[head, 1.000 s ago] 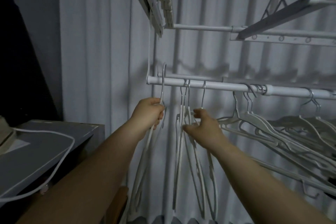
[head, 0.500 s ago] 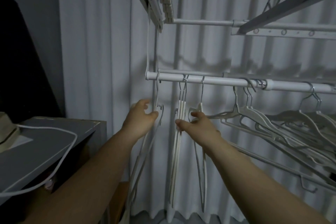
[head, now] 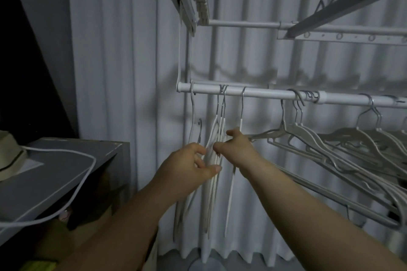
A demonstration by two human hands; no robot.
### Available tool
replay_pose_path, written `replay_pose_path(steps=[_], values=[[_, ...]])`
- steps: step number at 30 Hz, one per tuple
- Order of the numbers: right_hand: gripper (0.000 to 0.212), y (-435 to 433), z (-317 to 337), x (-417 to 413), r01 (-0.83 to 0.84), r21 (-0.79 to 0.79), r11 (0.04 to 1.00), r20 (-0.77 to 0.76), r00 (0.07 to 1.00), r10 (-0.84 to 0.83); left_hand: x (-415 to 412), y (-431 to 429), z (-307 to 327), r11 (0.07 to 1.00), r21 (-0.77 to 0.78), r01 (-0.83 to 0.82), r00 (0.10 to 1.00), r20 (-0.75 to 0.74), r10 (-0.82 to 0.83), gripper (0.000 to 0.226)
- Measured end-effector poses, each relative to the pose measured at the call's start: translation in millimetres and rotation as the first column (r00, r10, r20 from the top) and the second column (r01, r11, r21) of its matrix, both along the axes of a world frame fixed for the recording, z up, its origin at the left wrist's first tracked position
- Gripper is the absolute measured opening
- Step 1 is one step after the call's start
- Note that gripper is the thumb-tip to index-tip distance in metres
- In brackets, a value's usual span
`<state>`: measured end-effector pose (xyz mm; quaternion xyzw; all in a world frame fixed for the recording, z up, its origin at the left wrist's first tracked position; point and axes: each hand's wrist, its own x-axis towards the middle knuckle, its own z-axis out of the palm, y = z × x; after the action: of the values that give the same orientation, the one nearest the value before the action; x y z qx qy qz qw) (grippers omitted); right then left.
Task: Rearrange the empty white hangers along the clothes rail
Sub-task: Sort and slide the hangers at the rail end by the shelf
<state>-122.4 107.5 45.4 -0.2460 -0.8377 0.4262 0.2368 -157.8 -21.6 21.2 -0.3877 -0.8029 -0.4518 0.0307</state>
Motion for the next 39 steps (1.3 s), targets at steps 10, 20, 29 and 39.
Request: replay_pose_path(steps=[10, 20, 29, 39], values=[[0.033, 20, 1, 23, -0.013, -0.089, 0.996, -0.126, 0.992, 0.002, 9, 8, -12, 0.961, -0.228, -0.156, 0.973, -0.204, 0.109, 0.051], [0.036, 42, -1, 38, 0.037, -0.033, 0.999, -0.085, 0.996, -0.04, -1, 9, -13, 0.952, -0.192, -0.237, 0.952, -0.241, 0.188, 0.016], [0.037, 54, 2, 50, 0.077, 0.037, 0.996, -0.039, 0.996, -0.075, -6, 9, 4, 0.964, -0.053, -0.26, 0.947, -0.21, 0.243, 0.022], [0.038, 66, 8, 65, 0.058, 0.246, 0.967, 0.099, 0.991, -0.085, -25, 38, 1, 0.938, -0.166, -0.303, 0.941, -0.209, 0.267, 0.021]])
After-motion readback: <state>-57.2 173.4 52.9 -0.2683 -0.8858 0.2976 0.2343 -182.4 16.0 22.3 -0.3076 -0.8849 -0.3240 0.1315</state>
